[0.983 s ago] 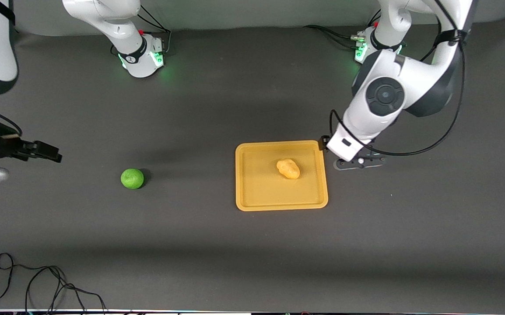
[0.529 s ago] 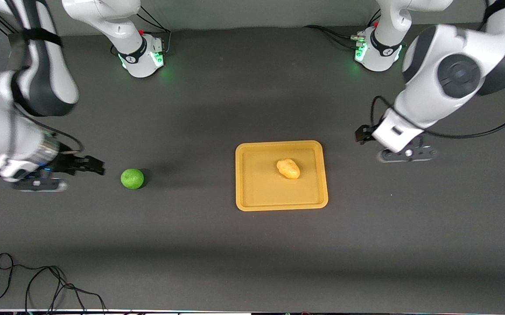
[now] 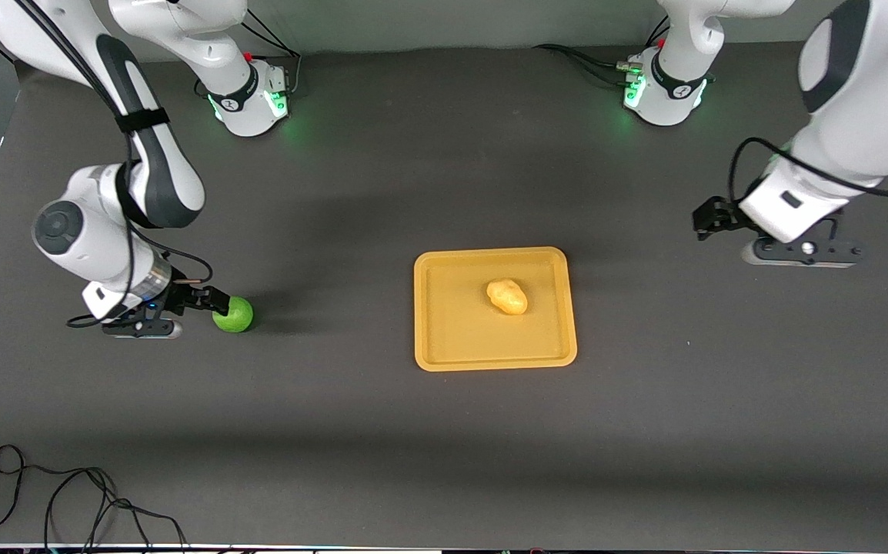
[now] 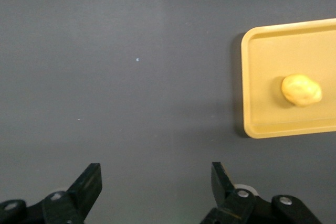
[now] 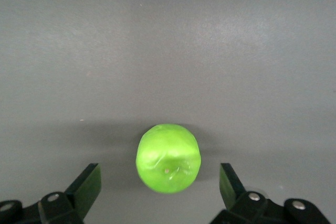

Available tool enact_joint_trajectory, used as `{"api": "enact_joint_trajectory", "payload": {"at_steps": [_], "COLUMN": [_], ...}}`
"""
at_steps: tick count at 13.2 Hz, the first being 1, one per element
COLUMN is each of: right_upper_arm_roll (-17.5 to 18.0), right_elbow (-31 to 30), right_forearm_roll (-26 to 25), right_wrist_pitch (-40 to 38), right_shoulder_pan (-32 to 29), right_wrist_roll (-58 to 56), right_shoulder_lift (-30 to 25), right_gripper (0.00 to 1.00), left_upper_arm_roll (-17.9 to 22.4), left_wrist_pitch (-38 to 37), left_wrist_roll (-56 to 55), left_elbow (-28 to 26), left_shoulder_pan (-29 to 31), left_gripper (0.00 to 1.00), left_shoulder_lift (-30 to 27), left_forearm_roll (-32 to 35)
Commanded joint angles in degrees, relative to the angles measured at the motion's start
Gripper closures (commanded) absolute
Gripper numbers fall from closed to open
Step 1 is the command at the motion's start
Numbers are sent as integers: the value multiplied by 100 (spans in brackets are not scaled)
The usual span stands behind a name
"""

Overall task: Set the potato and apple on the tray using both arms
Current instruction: 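Close the right gripper around the green apple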

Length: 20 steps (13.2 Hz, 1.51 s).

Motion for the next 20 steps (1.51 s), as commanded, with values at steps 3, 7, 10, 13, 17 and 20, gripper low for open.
{"api": "enact_joint_trajectory", "payload": {"at_steps": [3,7,10,13,17,20], "right_upper_arm_roll": [2,2,-7,-7,28,19], "right_elbow": [-188,-285,-285,-267,100,1170], "right_forearm_roll": [72,63,63,63,63,46], "right_wrist_pitch": [669,959,959,863,181,-1654], "right_shoulder_pan": [19,19,19,11,28,335], "right_wrist_roll": [65,48,21,-5,91,371], "right_shoulder_lift": [439,773,853,844,459,28], "right_gripper": [0,0,11,44,50,50], "left_upper_arm_roll": [47,82,275,276,267,249], "left_wrist_pitch": [-732,-1128,-1208,-1190,-1173,-1173], "left_wrist_roll": [815,1255,1528,1511,1502,1493], "left_elbow": [261,375,455,455,455,455], "left_shoulder_pan": [494,890,926,917,908,900], "left_gripper": [8,8,9,10,11,11], "left_shoulder_lift": [-378,-615,-633,-624,-616,-616], "left_forearm_roll": [101,92,92,83,57,57]}}
